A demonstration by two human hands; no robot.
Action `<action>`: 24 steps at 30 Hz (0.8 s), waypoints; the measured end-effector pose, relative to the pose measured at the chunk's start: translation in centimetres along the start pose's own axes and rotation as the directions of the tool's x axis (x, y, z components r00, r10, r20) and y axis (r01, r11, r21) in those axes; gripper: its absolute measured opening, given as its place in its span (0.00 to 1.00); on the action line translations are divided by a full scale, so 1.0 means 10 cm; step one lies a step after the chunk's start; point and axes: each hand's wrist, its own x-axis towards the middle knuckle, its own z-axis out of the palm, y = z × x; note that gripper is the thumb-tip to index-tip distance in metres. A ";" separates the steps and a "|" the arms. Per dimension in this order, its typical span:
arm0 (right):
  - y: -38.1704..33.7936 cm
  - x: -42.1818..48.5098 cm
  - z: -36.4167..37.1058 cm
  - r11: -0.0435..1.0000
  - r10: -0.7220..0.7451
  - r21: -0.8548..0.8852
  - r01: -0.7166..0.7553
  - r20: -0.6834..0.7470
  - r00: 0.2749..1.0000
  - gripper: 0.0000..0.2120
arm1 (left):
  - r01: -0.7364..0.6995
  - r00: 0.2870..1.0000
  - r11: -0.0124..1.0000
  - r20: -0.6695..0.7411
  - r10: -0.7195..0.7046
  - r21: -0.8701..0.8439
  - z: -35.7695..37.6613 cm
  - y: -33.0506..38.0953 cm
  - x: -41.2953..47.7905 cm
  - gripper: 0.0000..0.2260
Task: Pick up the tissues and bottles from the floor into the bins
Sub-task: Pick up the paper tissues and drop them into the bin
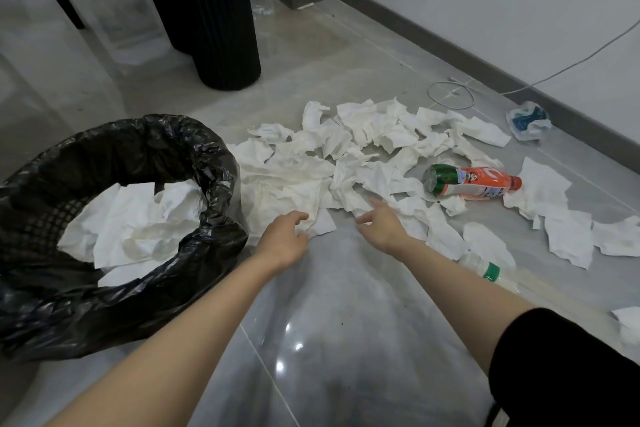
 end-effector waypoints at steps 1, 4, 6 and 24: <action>-0.01 0.04 0.02 1.000 0.017 0.015 -0.017 0.015 1.000 0.14 | 0.007 1.000 1.000 -0.001 -0.007 -0.005 0.00 -0.01 0.03 0.19; -0.02 0.13 0.07 0.993 0.096 0.059 -0.098 0.045 0.994 0.12 | 0.008 1.000 1.000 0.002 -0.008 -0.011 0.01 0.00 0.10 0.20; 0.00 0.14 0.11 0.986 0.144 0.079 -0.144 0.006 0.989 0.12 | -0.002 1.000 1.000 0.013 0.002 -0.014 0.03 0.04 0.12 0.20; 0.04 -0.59 -0.18 0.894 -0.121 0.438 0.097 0.027 0.992 0.14 | -0.263 0.960 0.965 0.094 0.262 -0.002 0.15 0.04 -0.15 0.31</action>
